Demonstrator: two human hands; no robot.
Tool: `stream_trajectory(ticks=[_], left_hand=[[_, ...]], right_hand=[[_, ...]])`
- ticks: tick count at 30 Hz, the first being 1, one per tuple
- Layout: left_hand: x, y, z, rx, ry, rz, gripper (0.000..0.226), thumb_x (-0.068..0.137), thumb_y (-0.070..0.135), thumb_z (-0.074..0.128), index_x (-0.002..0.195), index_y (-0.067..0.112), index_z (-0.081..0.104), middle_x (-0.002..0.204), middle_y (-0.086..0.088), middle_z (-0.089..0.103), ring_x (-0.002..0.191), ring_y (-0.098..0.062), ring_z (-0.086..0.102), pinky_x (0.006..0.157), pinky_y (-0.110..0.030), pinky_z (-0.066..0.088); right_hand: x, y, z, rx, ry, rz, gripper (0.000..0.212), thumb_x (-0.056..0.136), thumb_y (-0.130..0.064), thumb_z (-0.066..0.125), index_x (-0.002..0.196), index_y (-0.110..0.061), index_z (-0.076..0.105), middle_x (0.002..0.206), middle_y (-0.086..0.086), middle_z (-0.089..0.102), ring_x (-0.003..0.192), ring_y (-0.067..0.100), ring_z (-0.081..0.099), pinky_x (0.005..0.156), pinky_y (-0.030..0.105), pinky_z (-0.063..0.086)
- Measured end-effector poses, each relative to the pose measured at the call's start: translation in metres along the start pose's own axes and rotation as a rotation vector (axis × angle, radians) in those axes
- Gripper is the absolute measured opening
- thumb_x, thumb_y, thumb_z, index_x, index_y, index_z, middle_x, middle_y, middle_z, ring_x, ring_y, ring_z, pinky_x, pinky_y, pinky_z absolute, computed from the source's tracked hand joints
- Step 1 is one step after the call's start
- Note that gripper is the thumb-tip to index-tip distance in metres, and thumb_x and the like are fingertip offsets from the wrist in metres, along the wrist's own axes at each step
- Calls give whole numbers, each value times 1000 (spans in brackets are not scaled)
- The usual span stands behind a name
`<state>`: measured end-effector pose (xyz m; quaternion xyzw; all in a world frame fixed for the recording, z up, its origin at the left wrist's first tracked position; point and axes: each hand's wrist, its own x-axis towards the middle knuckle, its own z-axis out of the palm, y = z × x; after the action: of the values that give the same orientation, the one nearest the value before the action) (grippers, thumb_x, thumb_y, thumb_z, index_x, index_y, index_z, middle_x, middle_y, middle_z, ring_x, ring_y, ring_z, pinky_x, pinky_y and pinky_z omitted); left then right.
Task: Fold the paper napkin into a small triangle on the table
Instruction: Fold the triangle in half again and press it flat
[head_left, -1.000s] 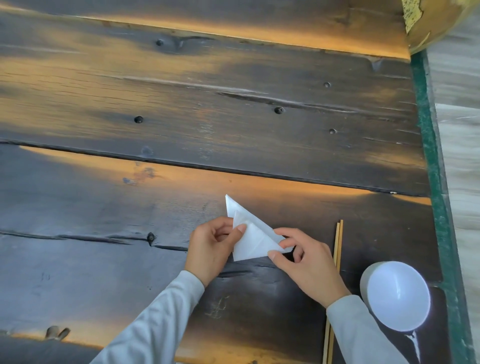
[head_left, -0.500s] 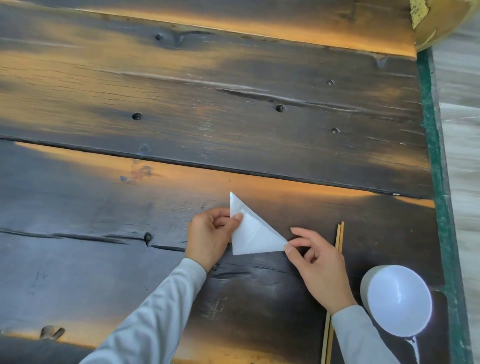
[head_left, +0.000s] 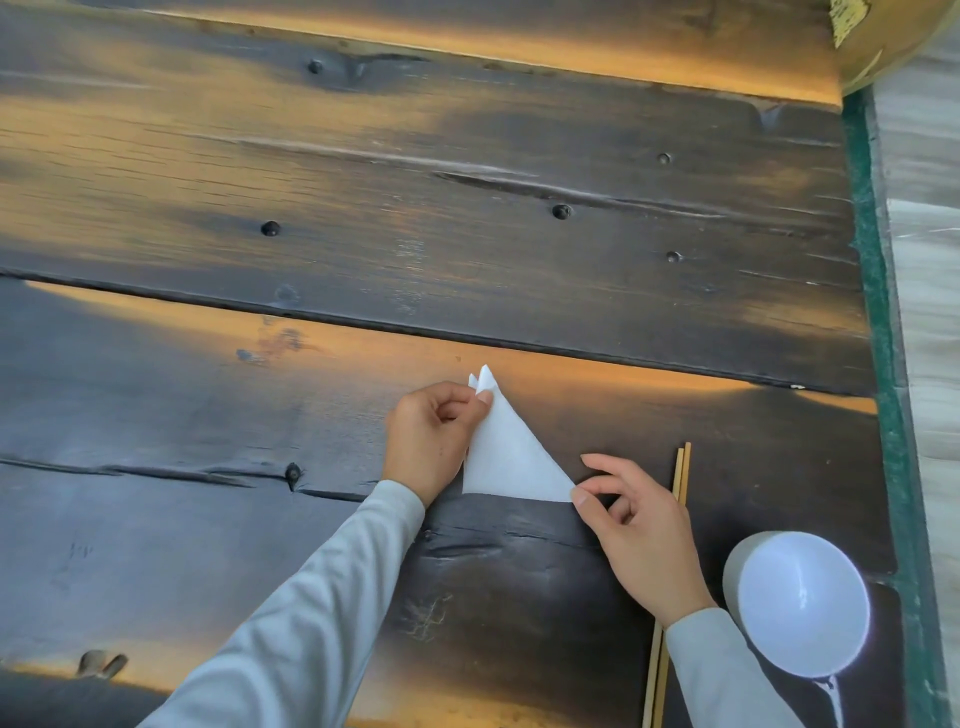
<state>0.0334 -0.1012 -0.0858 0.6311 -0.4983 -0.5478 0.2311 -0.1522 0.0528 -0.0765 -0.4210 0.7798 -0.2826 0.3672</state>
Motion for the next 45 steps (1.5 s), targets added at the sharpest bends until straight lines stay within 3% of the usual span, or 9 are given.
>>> stream_trajectory(ticks=[5, 11, 15, 19, 22, 28, 34, 39, 45], left_hand=[[6, 3, 0, 51, -8, -20, 20, 87, 37, 75, 74, 23, 74, 71, -10, 74, 70, -33, 71, 74, -52, 61], [4, 0, -1, 42, 16, -55, 18, 82, 39, 75, 74, 23, 73, 67, -5, 73, 70, -30, 70, 79, -55, 60], [0, 1, -4, -14, 15, -50, 9, 80, 34, 75, 78, 25, 75, 74, -12, 73, 79, -34, 71, 82, -55, 60], [-4, -2, -8, -4, 34, -3, 7, 85, 29, 76, 78, 31, 74, 66, -1, 72, 63, -19, 70, 69, -44, 63], [-5, -4, -9, 17, 50, 12, 11, 87, 32, 74, 76, 34, 73, 60, 10, 67, 55, -15, 64, 53, -32, 55], [1, -4, -7, 169, 122, 11, 23, 85, 41, 74, 67, 27, 72, 60, 17, 66, 64, -5, 60, 72, -26, 48], [5, 1, -5, 232, 145, -36, 25, 85, 39, 74, 67, 22, 71, 62, 6, 68, 67, -10, 62, 64, -16, 40], [10, 5, -6, 289, 130, -57, 28, 84, 42, 73, 66, 21, 70, 57, 9, 64, 64, -3, 59, 60, -11, 36], [10, 7, -6, 306, 124, -74, 29, 83, 43, 73, 65, 21, 71, 57, 9, 65, 68, -8, 61, 65, -20, 42]], right_hand=[[1, 0, 1, -4, 3, 16, 35, 92, -26, 73, 112, -49, 56, 92, -41, 65, 82, 3, 63, 73, 21, 53], [0, -2, 1, -10, 10, 41, 30, 91, -28, 73, 109, -46, 58, 92, -44, 64, 83, 2, 63, 75, 27, 56], [0, -1, 1, -2, 13, 55, 27, 90, -30, 74, 109, -43, 60, 93, -43, 64, 82, 3, 63, 75, 28, 58], [1, -2, 1, 2, 11, 54, 27, 91, -29, 74, 110, -41, 60, 92, -44, 63, 82, 1, 63, 74, 25, 56], [0, -1, 2, 1, 9, 50, 26, 91, -29, 74, 111, -40, 61, 92, -46, 62, 84, 0, 63, 73, 22, 55], [0, 0, 1, 18, 12, 54, 26, 91, -29, 74, 110, -41, 60, 92, -42, 64, 82, 2, 63, 70, 19, 54], [0, -1, 1, 47, 17, 63, 25, 90, -28, 73, 108, -42, 61, 92, -36, 68, 78, 7, 64, 68, 19, 53], [0, -1, 2, 28, 26, 53, 25, 91, -29, 73, 109, -41, 61, 92, -39, 65, 80, 3, 64, 67, 15, 51], [0, 0, 3, 26, 32, 63, 24, 91, -29, 74, 109, -39, 63, 85, -34, 68, 81, -1, 63, 67, 13, 49]])
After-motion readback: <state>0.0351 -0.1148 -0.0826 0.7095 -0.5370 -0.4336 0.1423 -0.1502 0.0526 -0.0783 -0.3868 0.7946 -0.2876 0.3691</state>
